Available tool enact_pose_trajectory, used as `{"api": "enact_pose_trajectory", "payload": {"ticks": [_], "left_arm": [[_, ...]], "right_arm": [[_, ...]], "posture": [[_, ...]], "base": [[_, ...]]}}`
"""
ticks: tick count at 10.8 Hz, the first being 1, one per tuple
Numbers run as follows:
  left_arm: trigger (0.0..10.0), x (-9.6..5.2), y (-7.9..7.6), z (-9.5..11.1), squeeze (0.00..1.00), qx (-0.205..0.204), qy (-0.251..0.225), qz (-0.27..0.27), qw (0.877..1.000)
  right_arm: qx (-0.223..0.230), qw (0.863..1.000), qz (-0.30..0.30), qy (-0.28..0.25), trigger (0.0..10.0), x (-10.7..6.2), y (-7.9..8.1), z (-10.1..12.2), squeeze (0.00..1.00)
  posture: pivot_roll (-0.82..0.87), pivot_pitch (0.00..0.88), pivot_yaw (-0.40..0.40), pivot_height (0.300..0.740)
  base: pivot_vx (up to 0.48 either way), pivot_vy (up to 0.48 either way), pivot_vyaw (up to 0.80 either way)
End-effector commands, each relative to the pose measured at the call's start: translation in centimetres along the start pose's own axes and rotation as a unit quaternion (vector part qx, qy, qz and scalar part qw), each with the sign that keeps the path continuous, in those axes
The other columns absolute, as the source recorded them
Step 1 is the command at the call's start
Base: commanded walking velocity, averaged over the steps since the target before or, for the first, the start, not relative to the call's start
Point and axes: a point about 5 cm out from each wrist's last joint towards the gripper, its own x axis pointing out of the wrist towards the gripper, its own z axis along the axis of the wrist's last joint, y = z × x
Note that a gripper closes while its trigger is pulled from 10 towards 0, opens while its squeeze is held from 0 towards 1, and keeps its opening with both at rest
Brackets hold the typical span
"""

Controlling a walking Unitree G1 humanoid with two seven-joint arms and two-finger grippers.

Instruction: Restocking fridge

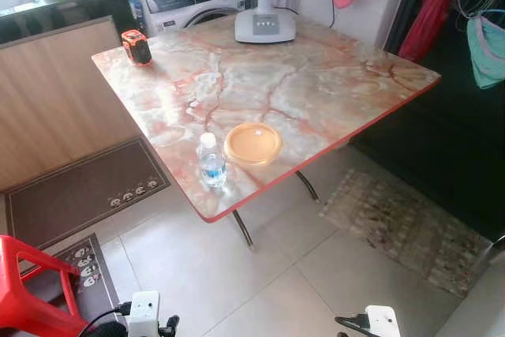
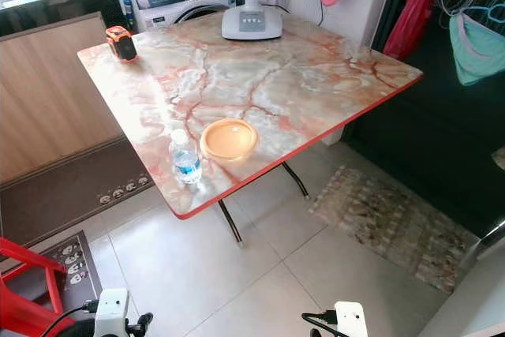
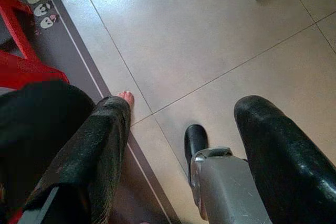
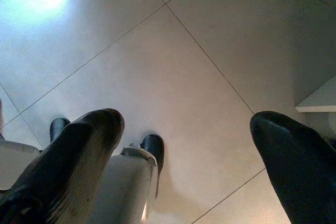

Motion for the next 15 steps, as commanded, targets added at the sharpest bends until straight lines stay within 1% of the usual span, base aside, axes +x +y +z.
{"api": "enact_pose_trajectory", "payload": {"ticks": [1, 2, 3, 4, 5, 6, 7, 8, 9, 10, 12, 13, 15], "left_arm": [[10.0, -0.22, 2.45, -1.1, 0.0, -0.029, 0.058, 0.024, 0.998], [10.0, -0.2, 2.5, -1.01, 0.0, -0.028, 0.057, 0.022, 0.998], [10.0, -0.18, 2.52, -0.97, 0.0, -0.031, 0.058, 0.023, 0.998], [10.0, -0.16, 2.53, -0.9, 0.0, -0.028, 0.059, 0.022, 0.998], [10.0, -0.12, 2.64, -0.76, 0.0, -0.025, 0.058, 0.021, 0.998], [10.0, -0.11, 2.71, -0.68, 0.0, -0.027, 0.055, 0.024, 0.998], [10.0, -0.1, 2.7, -0.67, 0.0, -0.028, 0.054, 0.024, 0.998], [10.0, -0.1, 2.63, -0.7, 0.0, -0.033, 0.055, 0.025, 0.998], [10.0, -0.09, 2.62, -0.68, 0.0, -0.029, 0.055, 0.025, 0.998], [10.0, -0.11, 2.59, -0.75, 0.0, -0.03, 0.056, 0.025, 0.998], [10.0, -0.09, 2.65, -0.62, 0.0, -0.021, 0.054, 0.023, 0.998], [10.0, -0.07, 2.62, -0.59, 0.0, -0.023, 0.053, 0.025, 0.998], [10.0, -0.03, 2.55, -0.5, 0.0, -0.025, 0.052, 0.025, 0.998]], "right_arm": [[0.014, 0.999, 0.042, -0.027, 10.0, 1.3, 2.2, 5.46, 0.0], [0.027, 0.998, 0.052, -0.03, 10.0, 1.32, 2.42, 5.51, 0.0], [0.065, 0.996, 0.043, -0.036, 10.0, 1.33, 2.46, 5.45, 0.0], [0.069, 0.996, 0.043, -0.038, 10.0, 1.34, 2.5, 5.51, 0.0], [0.04, 0.997, 0.056, -0.038, 10.0, 1.35, 2.67, 5.76, 0.0], [0.058, 0.996, 0.052, -0.041, 10.0, 1.37, 2.73, 5.76, 0.0], [0.064, 0.996, 0.046, -0.042, 10.0, 1.37, 2.7, 5.74, 0.0], [0.08, 0.995, 0.035, -0.042, 10.0, 1.38, 2.59, 5.63, 0.0], [0.127, 0.991, 0.021, -0.047, 10.0, 1.38, 2.56, 5.46, 0.0], [0.131, 0.99, 0.009, -0.047, 10.0, 1.37, 2.41, 5.37, 0.0], [0.123, 0.991, 0.011, -0.045, 10.0, 1.38, 2.44, 5.42, 0.0], [0.126, 0.991, 0.007, -0.045, 10.0, 1.38, 2.38, 5.44, 0.0], [0.117, 0.992, 0.01, -0.046, 10.0, 1.38, 2.33, 5.59, 0.0]], "posture": [[0.01, 0.0, -0.032, 0.74], [0.01, 0.0, -0.032, 0.74], [0.01, 0.0, -0.027, 0.74], [0.01, 0.0, -0.027, 0.74], [0.01, 0.0, -0.031, 0.74], [0.01, 0.0, -0.032, 0.74], [0.01, 0.0, -0.034, 0.74], [0.02, 0.0, -0.037, 0.74], [0.01, 0.0, -0.031, 0.74], [0.01, 0.0, -0.033, 0.74], [0.01, 0.0, -0.038, 0.74], [0.02, 0.0, -0.039, 0.74], [0.02, 0.0, -0.041, 0.74]], "base": [[0.0, 0.0, 0.0], [0.0, 0.0, 0.0], [0.0, 0.0, 0.0], [0.0, 0.0, 0.0], [0.0, 0.0, 0.0], [0.0, 0.0, 0.0], [0.0, 0.0, 0.0], [0.0, 0.0, 0.0], [0.0, 0.0, 0.0], [0.0, 0.0, 0.0], [0.0, 0.0, 0.0], [0.0, 0.0, 0.0], [0.0, 0.0, 0.0]]}}
